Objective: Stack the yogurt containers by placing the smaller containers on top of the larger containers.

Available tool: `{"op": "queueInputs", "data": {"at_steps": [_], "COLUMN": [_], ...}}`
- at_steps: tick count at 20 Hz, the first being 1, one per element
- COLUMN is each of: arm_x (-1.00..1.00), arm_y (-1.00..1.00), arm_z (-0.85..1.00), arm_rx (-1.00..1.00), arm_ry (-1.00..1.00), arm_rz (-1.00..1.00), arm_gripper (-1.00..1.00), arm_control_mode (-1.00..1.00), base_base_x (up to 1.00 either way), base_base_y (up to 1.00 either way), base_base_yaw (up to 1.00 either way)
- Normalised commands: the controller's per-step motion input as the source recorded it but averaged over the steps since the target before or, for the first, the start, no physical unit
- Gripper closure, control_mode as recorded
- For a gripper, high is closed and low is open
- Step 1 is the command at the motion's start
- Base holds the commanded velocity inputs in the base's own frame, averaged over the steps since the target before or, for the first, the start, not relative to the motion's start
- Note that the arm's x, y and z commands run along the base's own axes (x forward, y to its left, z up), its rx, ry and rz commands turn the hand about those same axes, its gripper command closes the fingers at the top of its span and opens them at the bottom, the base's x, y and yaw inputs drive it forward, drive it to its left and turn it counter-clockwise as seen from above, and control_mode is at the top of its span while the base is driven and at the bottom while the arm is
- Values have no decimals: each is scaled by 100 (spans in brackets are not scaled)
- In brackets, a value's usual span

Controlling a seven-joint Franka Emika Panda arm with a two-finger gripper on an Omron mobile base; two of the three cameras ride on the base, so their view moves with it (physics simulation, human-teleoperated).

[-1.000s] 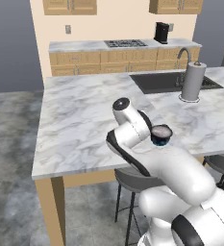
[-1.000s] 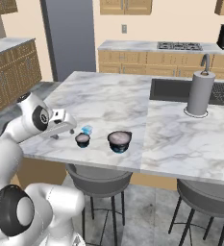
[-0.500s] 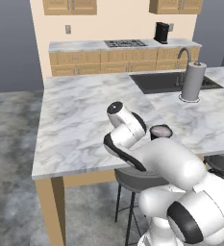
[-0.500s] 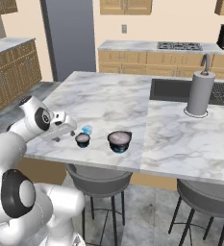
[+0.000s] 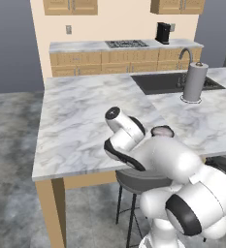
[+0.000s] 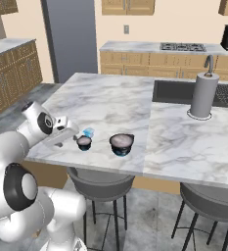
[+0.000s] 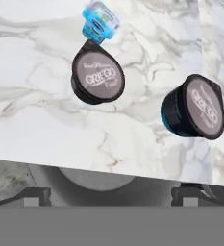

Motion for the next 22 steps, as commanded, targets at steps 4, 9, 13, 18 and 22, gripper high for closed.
{"op": "queueInputs", "data": {"at_steps": [4, 9, 13, 18, 22], "arm_x": [9, 28, 39, 40, 30], "arm_y": [0, 0, 0, 0, 8], "arm_z": [-21, -18, -14, -15, -21], "arm_rx": [-1, 0, 0, -1, -4], "arm_ry": [0, 0, 0, 0, 0], "arm_rz": [3, 5, 6, 4, 2], "arm_gripper": [-100, -100, -100, -100, -100], "arm_control_mode": [-100, -100, -100, -100, -100], "base_base_x": [0, 0, 0, 0, 0], "base_base_y": [0, 0, 0, 0, 0], "base_base_yaw": [0, 0, 0, 0, 0]}}
